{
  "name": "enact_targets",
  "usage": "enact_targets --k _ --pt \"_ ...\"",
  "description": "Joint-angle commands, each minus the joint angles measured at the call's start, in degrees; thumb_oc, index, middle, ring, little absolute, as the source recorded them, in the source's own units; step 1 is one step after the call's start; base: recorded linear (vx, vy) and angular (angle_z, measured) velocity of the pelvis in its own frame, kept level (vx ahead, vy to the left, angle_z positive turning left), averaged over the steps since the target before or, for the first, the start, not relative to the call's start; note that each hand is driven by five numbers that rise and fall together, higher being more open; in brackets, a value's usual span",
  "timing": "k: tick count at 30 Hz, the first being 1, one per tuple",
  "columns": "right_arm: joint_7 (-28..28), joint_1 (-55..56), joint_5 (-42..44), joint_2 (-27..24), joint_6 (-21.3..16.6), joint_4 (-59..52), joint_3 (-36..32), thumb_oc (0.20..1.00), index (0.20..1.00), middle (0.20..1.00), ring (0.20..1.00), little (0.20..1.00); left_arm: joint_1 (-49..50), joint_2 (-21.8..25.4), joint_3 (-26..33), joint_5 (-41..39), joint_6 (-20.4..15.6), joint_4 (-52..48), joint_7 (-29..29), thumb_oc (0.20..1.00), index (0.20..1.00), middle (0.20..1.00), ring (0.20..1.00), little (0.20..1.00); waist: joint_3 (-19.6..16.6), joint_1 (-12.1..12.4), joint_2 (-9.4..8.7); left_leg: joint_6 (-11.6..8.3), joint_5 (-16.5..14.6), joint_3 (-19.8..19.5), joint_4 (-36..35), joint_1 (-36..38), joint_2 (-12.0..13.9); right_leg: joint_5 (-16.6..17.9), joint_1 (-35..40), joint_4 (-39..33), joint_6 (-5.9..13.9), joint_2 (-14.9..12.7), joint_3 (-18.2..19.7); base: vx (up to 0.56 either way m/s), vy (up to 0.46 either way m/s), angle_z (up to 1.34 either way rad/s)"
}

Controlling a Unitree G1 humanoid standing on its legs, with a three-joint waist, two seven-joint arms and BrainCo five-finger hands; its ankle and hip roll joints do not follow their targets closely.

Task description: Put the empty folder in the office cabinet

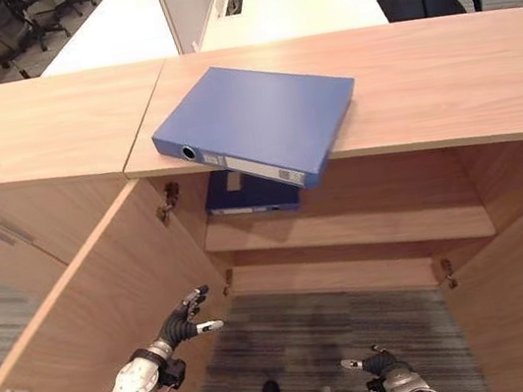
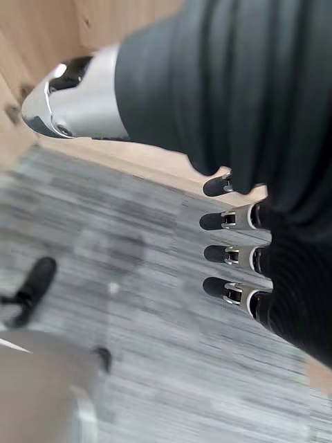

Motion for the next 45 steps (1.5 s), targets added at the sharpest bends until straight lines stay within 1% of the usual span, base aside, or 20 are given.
enact_targets --k 1,2,3,4,6,7,8,9,12,13,14,17,21,28,30,32,33,35,36,45 --pt "0.6 1.1 -2.5 -0.3 -0.3 -1.6 0.4 1.000 1.000 1.000 1.000 1.000 3.3 1.4 3.2 -4.3 -0.8 -5.1 -1.6 1.000 1.000 1.000 1.000 1.000 -2.6 0.8 -2.53 0.68 -3.5 1.3 -0.3 -1.9 -0.7 17.3 -2.3 4.2 2.84 -8.1 1.2 0.08 0.163 -0.01" --pt "0.6 1.1 -2.5 -0.3 -0.3 -1.7 0.4 1.000 1.000 1.000 1.000 1.000 3.3 1.4 3.2 -4.4 -0.8 -5.1 -1.7 1.000 1.000 1.000 1.000 1.000 -2.5 0.9 -2.59 0.73 -3.4 1.4 -0.4 -1.8 -0.8 17.2 -2.3 4.4 2.91 -8.2 1.3 0.15 0.218 -0.04" --pt "0.9 1.9 -2.1 0.2 -0.3 -2.1 0.0 1.000 1.000 1.000 1.000 1.000 4.8 0.4 4.7 -8.0 0.1 -5.4 -2.2 1.000 1.000 1.000 1.000 1.000 -1.9 1.0 -2.56 1.29 -4.9 1.8 -1.9 1.3 -1.4 18.3 -3.6 10.1 2.91 -10.4 -0.9 0.15 0.200 0.06" --pt "1.0 2.3 -1.9 0.4 -0.4 -2.6 -0.1 1.000 1.000 1.000 1.000 1.000 5.6 -0.3 6.0 -10.2 0.7 -5.7 -2.2 1.000 1.000 1.000 1.000 1.000 -1.3 1.2 -2.94 1.66 -5.7 2.3 -2.1 2.8 -2.1 18.6 -4.1 12.3 3.43 -12.6 -2.8 0.17 0.244 0.00" --pt "1.2 2.4 -1.6 0.9 -0.2 -3.1 -0.2 1.000 1.000 1.000 1.000 1.000 6.3 -1.4 7.5 -13.6 1.4 -6.8 -2.1 1.000 1.000 1.000 1.000 1.000 -0.7 1.3 -2.94 1.68 -6.5 3.1 -2.5 4.1 -1.7 18.3 -5.3 11.4 3.42 -14.1 -6.4 0.04 0.081 -0.29" --pt "1.3 2.2 -1.6 0.8 0.0 -3.3 -0.2 1.000 1.000 1.000 1.000 1.000 6.3 -1.8 7.9 -14.9 1.4 -7.5 -2.1 1.000 1.000 1.000 1.000 1.000 -0.1 1.2 -2.66 1.59 -6.7 3.3 -2.5 4.3 -1.1 16.5 -6.7 10.2 2.82 -13.6 -7.4 0.01 -0.007 -0.31" --pt "1.3 2.2 -1.6 0.8 0.0 -3.3 -0.2 1.000 1.000 1.000 1.000 1.000 6.3 -1.8 7.9 -14.9 1.5 -7.5 -2.1 1.000 1.000 1.000 1.000 1.000 -0.1 1.2 -2.60 1.52 -6.7 3.4 -2.5 4.3 -1.0 16.5 -6.6 10.1 2.70 -13.5 -7.4 -0.05 -0.067 -0.03" --pt "1.4 1.6 -1.1 0.7 0.2 -4.1 -0.5 1.000 1.000 1.000 1.000 1.000 5.8 -2.1 7.7 -15.8 1.6 -8.5 -2.0 1.000 1.000 1.000 1.000 1.000 1.1 0.6 -2.19 1.02 -6.4 3.2 -2.5 4.1 -0.1 13.3 -8.7 5.3 2.10 -11.0 -8.7 -0.05 -0.095 0.02" --pt "1.4 1.3 -0.9 0.7 0.5 -4.3 -0.6 1.000 1.000 1.000 1.000 1.000 5.2 -1.8 7.5 -14.8 1.9 -9.4 -1.6 1.000 1.000 1.000 1.000 1.000 2.1 0.1 -2.02 0.64 -6.1 3.0 -2.5 4.2 0.6 13.2 -8.9 0.0 2.48 -9.3 -9.2 -0.06 -0.065 -0.09" --pt "1.4 1.3 -0.9 0.8 0.7 -4.4 -0.7 1.000 1.000 1.000 1.000 1.000 5.0 -1.6 7.3 -13.6 2.1 -9.7 -1.5 1.000 1.000 1.000 1.000 1.000 2.4 -0.3 -1.86 0.70 -4.9 2.9 -2.5 3.7 0.8 13.9 -9.5 -2.3 1.93 -8.4 -9.3 -0.08 -0.095 -0.08" --pt "1.4 1.6 -1.0 1.0 0.9 -4.1 -0.5 1.000 1.000 1.000 1.000 1.000 4.7 -1.5 7.0 -11.5 2.1 -10.4 -1.4 1.000 1.000 1.000 1.000 1.000 2.0 -0.5 -2.20 0.26 -5.2 3.0 -2.5 4.0 1.0 13.3 -8.2 -6.6 2.24 -7.0 -8.7 -0.04 -0.102 -0.05" --pt "1.4 1.7 -1.0 0.9 1.1 -3.5 -0.4 1.000 1.000 1.000 1.000 1.000 4.8 -1.4 6.7 -10.7 2.3 -11.5 -1.8 1.000 1.000 1.000 1.000 1.000 0.7 0.0 -2.70 -0.27 -5.8 3.7 -2.5 3.8 1.5 11.6 -5.8 -11.1 2.15 -5.4 -8.5 0.05 -0.109 -0.08" --pt "1.4 1.3 -1.1 0.7 1.2 -3.3 -0.5 1.000 1.000 1.000 1.000 1.000 4.7 -0.3 6.6 -9.8 2.3 -14.7 -2.1 1.000 1.000 1.000 1.000 1.000 -0.2 0.3 -2.83 -0.59 -6.0 3.9 -2.5 3.5 2.1 11.0 -4.5 -14.0 2.29 -4.3 -8.7 0.03 -0.103 -0.09" --pt "1.8 1.1 -0.5 0.9 0.8 -2.9 -1.0 1.000 1.000 1.000 1.000 1.000 2.4 4.8 6.9 -7.0 0.6 -29.1 -3.5 1.000 1.000 1.000 1.000 1.000 -1.7 0.2 -3.32 -1.91 -5.7 4.1 -2.5 2.2 3.7 10.9 -1.7 -19.7 2.03 -2.2 -8.7 0.03 -0.140 -0.05" --pt "2.1 1.4 -0.6 0.9 0.7 -2.7 -0.9 1.000 1.000 1.000 1.000 1.000 0.9 8.2 9.0 -5.3 -0.8 -38.2 -3.7 1.000 1.000 1.000 1.000 1.000 -2.0 0.2 -3.45 -2.64 -5.5 4.2 -2.5 2.0 4.4 10.6 -0.7 -21.3 1.82 -1.4 -8.9 0.04 -0.158 0.00" --pt "2.1 1.4 -0.6 1.0 0.7 -2.7 -0.9 1.000 1.000 1.000 1.000 1.000 1.1 8.3 9.1 -5.3 -0.7 -38.4 -3.7 1.000 1.000 1.000 1.000 1.000 -2.1 0.1 -3.49 -2.66 -5.5 4.2 -2.5 2.0 4.4 10.7 -0.6 -21.4 1.80 -1.3 -8.9 0.02 -0.060 0.01" --pt "2.7 1.7 -0.5 0.9 0.6 -2.5 -0.8 1.000 1.000 1.000 1.000 1.000 -0.3 10.5 10.4 -5.7 -1.3 -43.1 -4.4 1.000 1.000 1.000 1.000 1.000 -2.2 0.1 -3.49 -3.14 -5.5 4.3 -2.5 2.2 4.9 10.3 0.0 -21.9 1.65 -0.9 -9.0 0.03 -0.115 0.03" --pt "2.8 1.8 -0.4 1.0 0.6 -2.3 -0.7 1.000 1.000 1.000 1.000 1.000 -0.5 11.2 11.3 -6.1 -1.5 -45.0 -4.3 1.000 1.000 1.000 1.000 1.000 -2.4 0.0 -3.56 -3.28 -5.3 4.2 -2.5 1.9 4.9 10.6 0.2 -22.5 1.57 -0.7 -9.1 0.03 -0.124 0.00" --pt "3.1 2.5 -0.1 1.3 0.4 -2.0 -0.5 1.000 1.000 1.000 1.000 1.000 -1.4 12.8 15.4 -6.0 -3.4 -50.7 -2.8 1.000 1.000 1.000 1.000 1.000 -2.6 0.2 -3.79 -3.84 -5.3 4.2 -2.5 1.9 5.3 10.7 1.3 -24.0 1.29 -0.1 -9.2 0.03 -0.140 -0.01" --pt "2.8 6.4 -0.1 2.3 -0.5 -2.0 1.0 1.000 1.000 1.000 1.000 1.000 -2.4 12.9 23.9 0.5 -7.4 -59.1 4.0 1.000 1.000 1.000 1.000 1.000 -3.3 0.4 -4.25 -4.63 -5.6 4.1 -2.5 2.4 5.9 10.8 3.8 -27.8 0.62 1.6 -9.2 0.02 -0.064 0.03"
